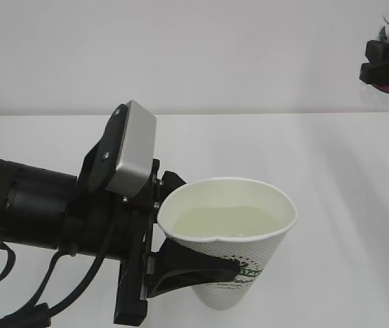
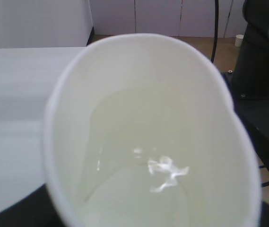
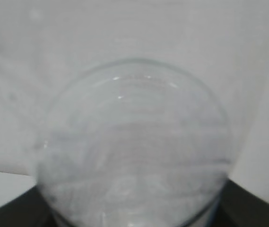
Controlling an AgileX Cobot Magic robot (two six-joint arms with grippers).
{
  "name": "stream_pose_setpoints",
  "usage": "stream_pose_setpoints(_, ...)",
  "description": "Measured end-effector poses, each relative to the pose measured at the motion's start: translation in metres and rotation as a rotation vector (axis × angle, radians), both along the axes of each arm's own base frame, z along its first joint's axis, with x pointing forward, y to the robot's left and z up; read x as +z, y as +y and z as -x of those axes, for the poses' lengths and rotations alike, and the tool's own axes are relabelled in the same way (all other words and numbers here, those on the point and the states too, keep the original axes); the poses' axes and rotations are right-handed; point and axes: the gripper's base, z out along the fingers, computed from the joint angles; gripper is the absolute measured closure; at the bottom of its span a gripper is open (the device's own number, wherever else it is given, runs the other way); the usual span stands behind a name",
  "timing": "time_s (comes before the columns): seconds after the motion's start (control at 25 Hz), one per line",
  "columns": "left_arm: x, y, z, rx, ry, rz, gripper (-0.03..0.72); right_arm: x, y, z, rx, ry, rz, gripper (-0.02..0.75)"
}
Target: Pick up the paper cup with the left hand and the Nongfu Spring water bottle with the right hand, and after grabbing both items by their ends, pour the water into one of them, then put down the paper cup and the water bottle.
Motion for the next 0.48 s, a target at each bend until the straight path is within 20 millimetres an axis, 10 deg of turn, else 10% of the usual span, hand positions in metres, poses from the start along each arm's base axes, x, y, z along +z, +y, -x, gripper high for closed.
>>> stream_pose_setpoints(0.48, 0.0, 0.0, 0.0, 0.0, 0.0, 0.0, 0.262, -0.0028, 0.0007, 0.0005, 0.028, 0.033, -0.077, 0.316)
